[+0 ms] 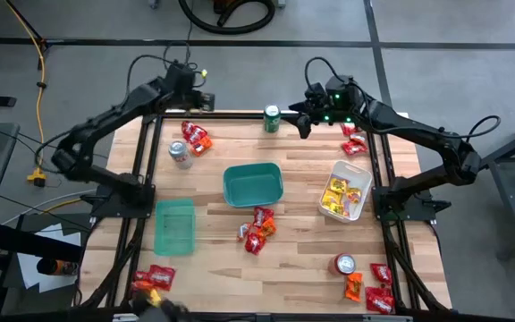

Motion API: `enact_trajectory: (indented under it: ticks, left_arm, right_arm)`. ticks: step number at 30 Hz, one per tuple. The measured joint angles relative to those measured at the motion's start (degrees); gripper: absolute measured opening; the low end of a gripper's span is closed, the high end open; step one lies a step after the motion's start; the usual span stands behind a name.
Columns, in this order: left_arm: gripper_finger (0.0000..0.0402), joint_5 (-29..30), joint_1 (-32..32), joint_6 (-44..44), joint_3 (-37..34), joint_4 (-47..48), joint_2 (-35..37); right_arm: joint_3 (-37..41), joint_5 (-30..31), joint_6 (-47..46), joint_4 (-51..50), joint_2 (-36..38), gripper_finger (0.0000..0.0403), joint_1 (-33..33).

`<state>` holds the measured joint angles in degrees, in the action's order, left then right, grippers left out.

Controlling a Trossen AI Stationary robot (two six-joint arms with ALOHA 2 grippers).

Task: Sort candy
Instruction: Put the yellow candy into the white bin

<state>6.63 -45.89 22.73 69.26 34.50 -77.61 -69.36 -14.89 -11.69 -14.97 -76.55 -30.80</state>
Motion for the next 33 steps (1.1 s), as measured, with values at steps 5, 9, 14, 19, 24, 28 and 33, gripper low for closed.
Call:
enact_trajectory:
  ticks: [5, 9, 14, 19, 24, 28, 33]
  left_arm:
    - [0.0000, -8.8, 12.2, -5.8, -1.8, -14.3, 7.2]
    - [0.0000, -17.3, 18.0, -6.5, -10.6, -31.9, 12.5]
    - [0.0000, -26.5, 19.0, -0.7, -23.6, -54.5, 17.5]
    - [0.0000, -36.3, 19.2, 4.9, -28.9, -68.3, 18.6]
    - [0.0000, -40.6, 22.5, 6.4, -28.0, -70.9, 16.7]
    - [0.0000, -40.5, 25.1, 5.5, -25.8, -70.9, 13.9]
    - [0.0000, -39.2, 28.0, 5.7, -22.7, -70.9, 10.0]
  right_arm:
    - [0.0, -9.6, -0.3, 5.1, 0.0, 0.0245, 2.1]
    - [0.0, -10.5, 1.5, 8.3, 0.0, 0.0245, 6.4]
    - [0.0, -2.5, 9.3, 11.4, 0.0, 0.0245, 13.9]
    - [0.0, 8.8, 9.6, 13.8, 0.0, 0.0245, 18.6]
    - [0.0, 7.8, 6.2, 15.7, -0.5, 0.0245, 20.6]
    - [0.0, 5.8, 7.4, 17.5, -1.6, 0.0245, 22.4]
    - [0.0, 4.9, 9.2, 17.4, -2.1, 0.0245, 23.8]
